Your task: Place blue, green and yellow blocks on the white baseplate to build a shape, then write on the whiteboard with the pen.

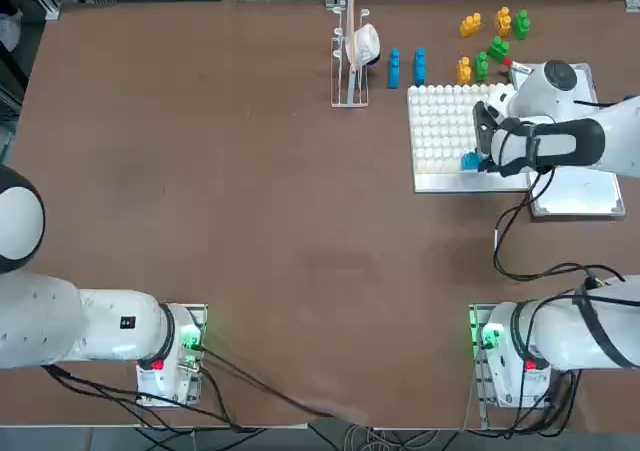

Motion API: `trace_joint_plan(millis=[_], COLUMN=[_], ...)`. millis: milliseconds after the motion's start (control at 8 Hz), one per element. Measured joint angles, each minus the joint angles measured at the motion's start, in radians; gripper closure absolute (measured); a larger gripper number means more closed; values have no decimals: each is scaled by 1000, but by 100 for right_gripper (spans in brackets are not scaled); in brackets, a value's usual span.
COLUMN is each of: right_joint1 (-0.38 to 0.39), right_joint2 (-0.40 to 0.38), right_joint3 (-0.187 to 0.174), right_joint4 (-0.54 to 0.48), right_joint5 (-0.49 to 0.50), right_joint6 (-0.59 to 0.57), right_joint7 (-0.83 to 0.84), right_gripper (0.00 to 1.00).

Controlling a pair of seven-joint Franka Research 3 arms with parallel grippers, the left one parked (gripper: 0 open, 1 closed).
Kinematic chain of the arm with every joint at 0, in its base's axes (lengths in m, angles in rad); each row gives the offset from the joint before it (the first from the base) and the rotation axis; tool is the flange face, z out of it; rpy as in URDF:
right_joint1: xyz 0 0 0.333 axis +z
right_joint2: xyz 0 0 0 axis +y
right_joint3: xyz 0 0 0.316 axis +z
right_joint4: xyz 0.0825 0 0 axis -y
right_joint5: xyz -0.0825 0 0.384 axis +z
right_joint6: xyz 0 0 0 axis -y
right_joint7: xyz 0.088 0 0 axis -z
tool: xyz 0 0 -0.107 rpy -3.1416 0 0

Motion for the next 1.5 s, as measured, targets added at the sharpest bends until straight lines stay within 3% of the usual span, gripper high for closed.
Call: trace_joint_plan(millis=[1500], right_joint1=[1], right_joint2=[12], right_joint3=[-18], right_joint4=[0], right_joint5=[1], right_joint6=[10], right_joint7=[0], right_gripper=[59])
